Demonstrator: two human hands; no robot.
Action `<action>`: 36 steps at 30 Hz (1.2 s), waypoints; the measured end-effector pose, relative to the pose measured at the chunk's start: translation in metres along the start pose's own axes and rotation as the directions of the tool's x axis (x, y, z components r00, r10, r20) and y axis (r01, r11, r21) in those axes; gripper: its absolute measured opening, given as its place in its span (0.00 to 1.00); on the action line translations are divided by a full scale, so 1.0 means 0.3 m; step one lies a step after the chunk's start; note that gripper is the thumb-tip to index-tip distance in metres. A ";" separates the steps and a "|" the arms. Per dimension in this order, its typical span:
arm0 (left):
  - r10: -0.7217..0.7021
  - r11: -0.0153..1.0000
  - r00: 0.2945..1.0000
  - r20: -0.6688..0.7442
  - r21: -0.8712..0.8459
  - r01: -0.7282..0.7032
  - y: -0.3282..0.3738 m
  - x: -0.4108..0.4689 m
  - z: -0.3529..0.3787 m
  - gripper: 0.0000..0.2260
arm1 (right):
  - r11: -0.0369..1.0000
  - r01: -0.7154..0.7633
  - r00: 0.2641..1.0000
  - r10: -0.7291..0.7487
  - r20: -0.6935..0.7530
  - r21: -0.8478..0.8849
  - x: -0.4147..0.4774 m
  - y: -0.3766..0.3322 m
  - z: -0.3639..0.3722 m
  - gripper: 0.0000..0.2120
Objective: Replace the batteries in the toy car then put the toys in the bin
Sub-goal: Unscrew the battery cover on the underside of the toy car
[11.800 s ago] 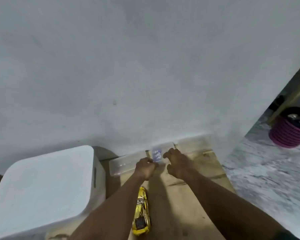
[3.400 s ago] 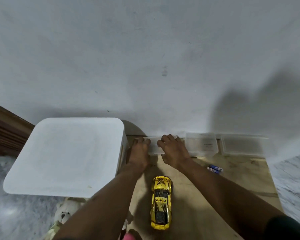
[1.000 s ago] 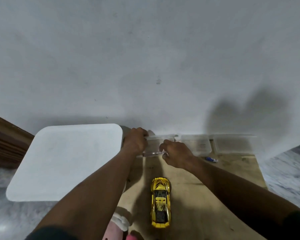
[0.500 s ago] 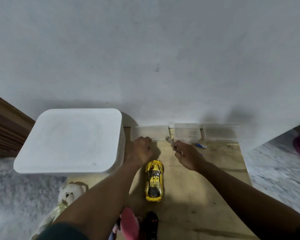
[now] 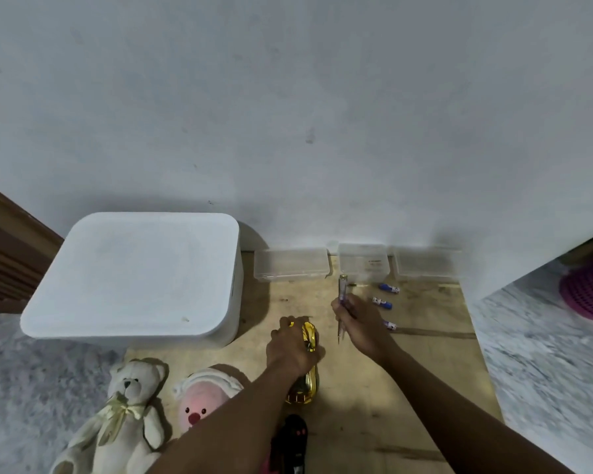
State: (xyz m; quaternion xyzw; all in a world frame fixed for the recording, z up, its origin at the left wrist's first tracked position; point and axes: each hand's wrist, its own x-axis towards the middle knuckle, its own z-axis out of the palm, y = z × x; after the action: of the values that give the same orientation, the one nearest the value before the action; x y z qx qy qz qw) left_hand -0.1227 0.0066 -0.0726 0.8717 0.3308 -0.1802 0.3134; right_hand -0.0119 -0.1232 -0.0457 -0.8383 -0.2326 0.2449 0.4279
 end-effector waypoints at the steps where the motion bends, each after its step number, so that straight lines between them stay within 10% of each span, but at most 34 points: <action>1: 0.002 0.998 1.000 -0.006 -0.067 -0.003 -0.002 0.001 -0.004 0.36 | 1.000 0.018 1.000 -0.018 -0.014 0.003 -0.009 -0.011 0.003 0.10; 9: -0.038 0.631 0.999 0.023 -0.775 0.042 -0.021 -0.069 -0.155 0.30 | 0.975 0.046 0.980 -0.002 -0.200 0.216 -0.077 -0.177 -0.018 0.08; 19: 0.176 0.163 0.981 0.082 -0.985 0.053 -0.121 -0.284 -0.292 0.25 | 0.922 0.137 0.961 -0.034 -0.276 0.362 -0.239 -0.400 0.032 0.07; 29: 0.339 -0.047 0.939 0.063 -0.995 0.084 -0.154 -0.377 -0.387 0.23 | 0.904 0.264 0.911 -0.120 -0.394 0.336 -0.354 -0.551 0.085 0.06; 36: 0.288 0.018 0.954 0.080 -0.997 0.078 -0.161 -0.445 -0.422 0.21 | 0.882 0.321 0.902 -0.175 -0.394 0.344 -0.371 -0.627 0.059 0.09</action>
State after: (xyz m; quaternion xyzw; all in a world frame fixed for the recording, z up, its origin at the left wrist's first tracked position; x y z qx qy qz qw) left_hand -0.2382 0.0572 0.0700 0.3942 0.2512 0.0132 0.8839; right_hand -0.1425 -0.0802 0.1251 -0.7254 -0.2045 0.0757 0.6529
